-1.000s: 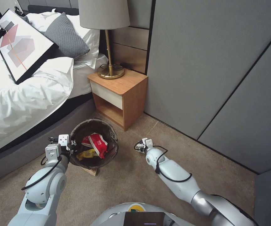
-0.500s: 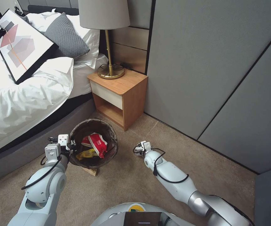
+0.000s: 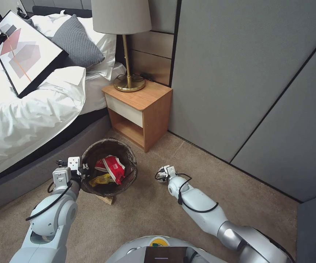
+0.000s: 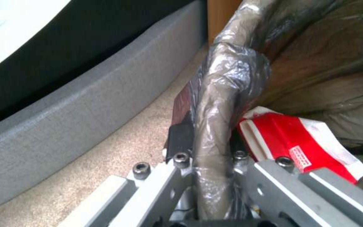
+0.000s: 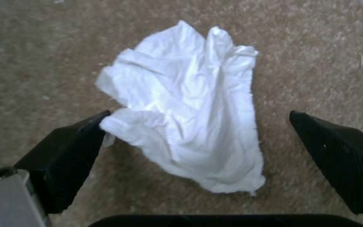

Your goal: Pick up the trash bin, then pick up the garbage from the floor and place it into the trash bin.

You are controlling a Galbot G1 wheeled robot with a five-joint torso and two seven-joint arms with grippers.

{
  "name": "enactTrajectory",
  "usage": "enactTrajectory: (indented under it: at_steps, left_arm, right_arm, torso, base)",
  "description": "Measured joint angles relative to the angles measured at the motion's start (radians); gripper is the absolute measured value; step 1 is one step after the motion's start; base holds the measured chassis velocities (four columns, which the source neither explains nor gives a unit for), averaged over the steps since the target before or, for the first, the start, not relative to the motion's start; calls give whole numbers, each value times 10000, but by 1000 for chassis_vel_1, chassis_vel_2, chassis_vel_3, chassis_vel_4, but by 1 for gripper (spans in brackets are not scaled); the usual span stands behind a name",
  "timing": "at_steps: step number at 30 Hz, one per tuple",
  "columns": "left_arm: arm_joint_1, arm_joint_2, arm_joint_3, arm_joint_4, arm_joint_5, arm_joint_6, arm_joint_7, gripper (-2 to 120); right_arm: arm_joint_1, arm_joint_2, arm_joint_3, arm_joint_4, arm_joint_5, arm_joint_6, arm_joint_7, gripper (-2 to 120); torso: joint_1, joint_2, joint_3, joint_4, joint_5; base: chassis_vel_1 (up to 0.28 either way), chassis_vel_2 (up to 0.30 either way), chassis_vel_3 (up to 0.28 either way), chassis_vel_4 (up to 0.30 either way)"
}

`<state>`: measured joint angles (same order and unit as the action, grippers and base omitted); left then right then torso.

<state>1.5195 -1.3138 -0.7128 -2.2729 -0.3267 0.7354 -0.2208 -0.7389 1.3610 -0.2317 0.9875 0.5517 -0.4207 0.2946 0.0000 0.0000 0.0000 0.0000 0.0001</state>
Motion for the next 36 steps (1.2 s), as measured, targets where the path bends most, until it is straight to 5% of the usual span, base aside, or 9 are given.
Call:
enactTrajectory:
  at_steps: [3, 8, 26, 36]
  left_arm:
    - [7, 3, -24, 3, 0, 0, 14, 0]
    - [2, -6, 28, 14, 4, 0, 22, 0]
    - [-13, 80, 64, -10, 7, 0, 20, 0]
    - [11, 62, 34, -56, 7, 0, 23, 0]
  right_arm:
    - [54, 7, 64, -143, -91, 4, -139, 99]
    - [55, -79, 113, -38, -120, 12, -178, 68]
    - [-19, -71, 102, -29, -100, 19, -159, 5]
    - [-60, -101, 152, 79, -78, 16, -106, 0]
  torso:
    - [0, 0, 0, -1, 0]
    - [0, 0, 0, -1, -2]
    - [0, 0, 0, -1, -2]
    - [0, 0, 0, -1, -2]
  base:
    - [0, 0, 0, 0]
    - [0, 0, 0, 0]
    - [0, 0, 0, 0]
    - [0, 0, 0, 0]
